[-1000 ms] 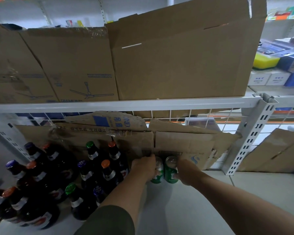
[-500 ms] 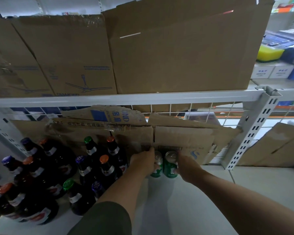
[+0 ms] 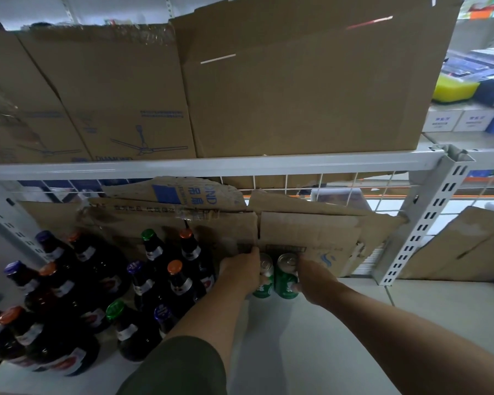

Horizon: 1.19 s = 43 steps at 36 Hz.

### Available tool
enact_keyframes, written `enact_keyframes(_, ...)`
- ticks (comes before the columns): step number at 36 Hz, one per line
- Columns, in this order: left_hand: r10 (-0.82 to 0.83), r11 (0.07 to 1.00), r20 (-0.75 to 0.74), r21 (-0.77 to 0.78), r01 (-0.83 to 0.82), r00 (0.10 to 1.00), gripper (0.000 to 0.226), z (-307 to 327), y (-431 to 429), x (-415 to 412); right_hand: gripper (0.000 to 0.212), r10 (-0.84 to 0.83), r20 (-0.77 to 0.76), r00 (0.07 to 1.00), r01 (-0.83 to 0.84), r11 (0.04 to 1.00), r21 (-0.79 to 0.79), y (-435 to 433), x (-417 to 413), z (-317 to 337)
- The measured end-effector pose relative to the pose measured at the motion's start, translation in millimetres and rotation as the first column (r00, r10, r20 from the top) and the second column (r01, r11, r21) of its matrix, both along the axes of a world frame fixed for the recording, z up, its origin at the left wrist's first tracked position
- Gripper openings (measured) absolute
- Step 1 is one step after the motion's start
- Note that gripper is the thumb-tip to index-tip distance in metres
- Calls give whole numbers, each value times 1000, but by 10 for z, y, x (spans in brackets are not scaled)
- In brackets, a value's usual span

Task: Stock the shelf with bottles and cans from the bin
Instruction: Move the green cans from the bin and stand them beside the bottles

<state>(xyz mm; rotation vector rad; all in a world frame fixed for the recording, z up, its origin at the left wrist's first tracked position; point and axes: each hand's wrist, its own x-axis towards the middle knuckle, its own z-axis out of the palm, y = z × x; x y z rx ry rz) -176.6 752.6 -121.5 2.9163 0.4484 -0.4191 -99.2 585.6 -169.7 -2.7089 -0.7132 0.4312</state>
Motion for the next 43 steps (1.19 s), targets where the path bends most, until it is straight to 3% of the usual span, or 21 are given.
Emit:
enact_keyframes(10, 8, 1000, -30, 11, -8, 1000, 71, -13, 4, 39, 60, -14, -6, 1000, 14, 1000, 23, -13, -43, 38)
enact_keyframes(17, 18, 999, -35, 28, -17, 999, 68, 98, 12, 5, 68, 70, -27, 997, -72, 991, -111, -43, -56, 234)
enact_keyframes(25, 103, 995, -32, 6, -102, 994, 86, 435, -70, -95, 44, 167, 25, 986, -159, 969, -191, -239, -15, 608)
enact_keyframes(30, 125, 992, 83, 10, -126, 989, 73, 772, -192, -180, 58, 154, 12, 988, -150, 974, -172, -417, 43, 833)
enact_keyframes(33, 152, 988, 72, -19, -151, 986, 63, 965, -329, -218, 69, 154, 0, 988, -153, 977, -150, -556, 66, 950)
enact_keyframes(37, 149, 980, 105, -151, -132, 983, 50, 1104, -615, -210, 49, 158, 5, 987, -157, 984, -88, -880, 102, 1063)
enact_keyframes(41, 153, 974, 187, -196, -115, 970, 44, 1196, -983, -145, 68, 127, 48, 991, -123, 990, -63, -1318, 131, 1208)
enact_keyframes(43, 134, 977, 209, -194, -93, 969, 49, 1256, -1165, -78, 59, 121, 111, 987, -110, 989, -97, -1542, 139, 1291)
